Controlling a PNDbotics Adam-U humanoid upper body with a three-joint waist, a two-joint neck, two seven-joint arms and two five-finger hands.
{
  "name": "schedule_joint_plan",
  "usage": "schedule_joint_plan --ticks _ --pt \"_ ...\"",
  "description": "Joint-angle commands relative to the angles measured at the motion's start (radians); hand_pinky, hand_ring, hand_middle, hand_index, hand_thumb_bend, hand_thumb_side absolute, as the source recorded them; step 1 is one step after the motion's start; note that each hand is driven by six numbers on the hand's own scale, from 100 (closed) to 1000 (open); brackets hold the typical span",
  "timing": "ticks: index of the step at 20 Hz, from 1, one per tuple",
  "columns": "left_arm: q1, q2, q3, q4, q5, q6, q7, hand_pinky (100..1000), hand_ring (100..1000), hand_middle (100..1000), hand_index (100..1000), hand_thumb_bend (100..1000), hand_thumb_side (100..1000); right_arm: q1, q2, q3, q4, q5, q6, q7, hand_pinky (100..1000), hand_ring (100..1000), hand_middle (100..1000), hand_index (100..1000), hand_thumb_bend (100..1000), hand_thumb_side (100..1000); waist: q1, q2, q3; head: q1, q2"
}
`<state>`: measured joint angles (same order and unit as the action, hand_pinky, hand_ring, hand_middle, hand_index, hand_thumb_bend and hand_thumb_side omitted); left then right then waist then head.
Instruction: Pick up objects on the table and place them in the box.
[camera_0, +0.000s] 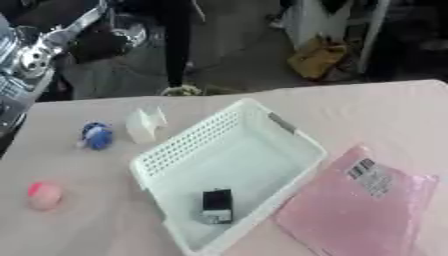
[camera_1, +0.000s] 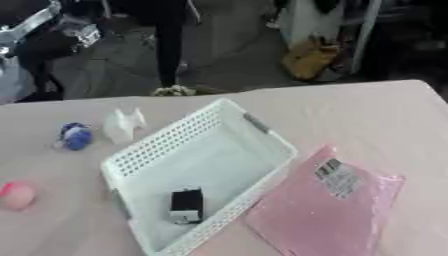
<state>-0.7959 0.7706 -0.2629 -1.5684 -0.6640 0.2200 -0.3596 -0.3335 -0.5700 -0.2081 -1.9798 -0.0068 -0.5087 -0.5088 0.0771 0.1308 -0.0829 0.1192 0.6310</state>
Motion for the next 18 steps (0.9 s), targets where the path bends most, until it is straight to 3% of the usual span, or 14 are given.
schedule_joint_plan --ticks 1,2,10,18 --pt "-0.025 0.031 -0.001 0.05 -0.017 -0.012 -0.018 860 938 908 1000 399 1000 -0.011 -0.034 -0.001 -0.02 -0.01 0.0 0.003 784 831 768 823 100 1000 0.01 -0.026 -0.001 0.003 -0.002" --pt "-0.022 0.033 -0.005 0.064 -0.019 -0.015 -0.022 873 954 939 1000 474 1000 -0.011 -0.034 -0.001 -0.02 -0.01 0.0 0.002 784 831 768 823 100 1000 0.01 -0.026 -0.001 0.002 -0.001" --pt "-0.017 0.026 -0.055 0.189 -0.029 -0.048 -0.104 887 977 954 1000 537 1000 -0.013 -0.039 -0.003 -0.02 -0.009 -0.007 0.0 784 831 768 822 100 1000 0.002 -0.025 -0.008 0.005 -0.001" --pt "-0.014 0.007 -0.088 0.267 -0.041 -0.075 -0.185 919 1000 987 1000 668 1000 -0.009 -0.036 -0.002 -0.02 -0.01 -0.006 0.0 787 832 768 820 100 1000 0.0 -0.022 -0.015 0.009 0.002"
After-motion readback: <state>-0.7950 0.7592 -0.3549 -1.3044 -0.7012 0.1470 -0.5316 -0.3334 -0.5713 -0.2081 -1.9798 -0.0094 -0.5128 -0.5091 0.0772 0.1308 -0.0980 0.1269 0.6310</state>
